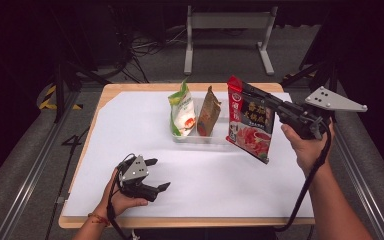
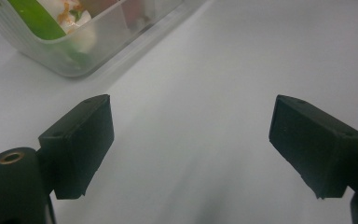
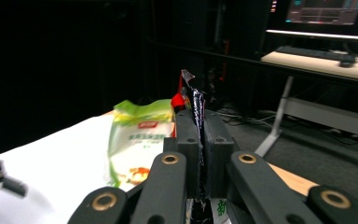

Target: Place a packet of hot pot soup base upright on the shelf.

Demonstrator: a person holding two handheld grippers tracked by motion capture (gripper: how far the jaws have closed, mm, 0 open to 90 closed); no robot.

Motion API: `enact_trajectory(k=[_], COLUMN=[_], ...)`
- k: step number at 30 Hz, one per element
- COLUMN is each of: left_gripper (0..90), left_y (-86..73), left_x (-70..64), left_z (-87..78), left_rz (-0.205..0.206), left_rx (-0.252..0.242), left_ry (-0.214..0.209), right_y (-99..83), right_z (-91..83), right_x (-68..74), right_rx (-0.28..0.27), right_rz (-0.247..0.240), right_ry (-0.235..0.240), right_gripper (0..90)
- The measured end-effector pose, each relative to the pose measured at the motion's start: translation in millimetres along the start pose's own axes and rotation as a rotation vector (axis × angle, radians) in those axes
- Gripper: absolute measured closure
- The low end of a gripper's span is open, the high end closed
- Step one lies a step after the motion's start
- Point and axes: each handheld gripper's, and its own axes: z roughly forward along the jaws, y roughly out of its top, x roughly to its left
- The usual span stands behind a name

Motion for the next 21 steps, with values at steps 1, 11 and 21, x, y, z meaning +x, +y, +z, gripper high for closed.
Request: enact_trajectory(k=[1,11,21], left_gripper=[14.6,14.5,14.4], left_y=[0.1,0.5,0.0], left_x=[0.1,-1.0,0.1], left_z=[-0.4,-1.2,-6.3], left_rz=[0.001,0.008,0.0], left_rx=[-0.002,-0.006,-0.022], left_ry=[0.001,0.002,0.011], right_y=[1.3,10.5,14.8], right_z=[3.2,42.2,81.0], right_x=[-1.0,-10.0,-10.8], right_rx=[-0.003,0.025,0.065], right_rz=[0.01,0.042,0.043], right_ry=[-0.004,-0.066,-0.118], right_gripper=[87.4,87.5,87.5])
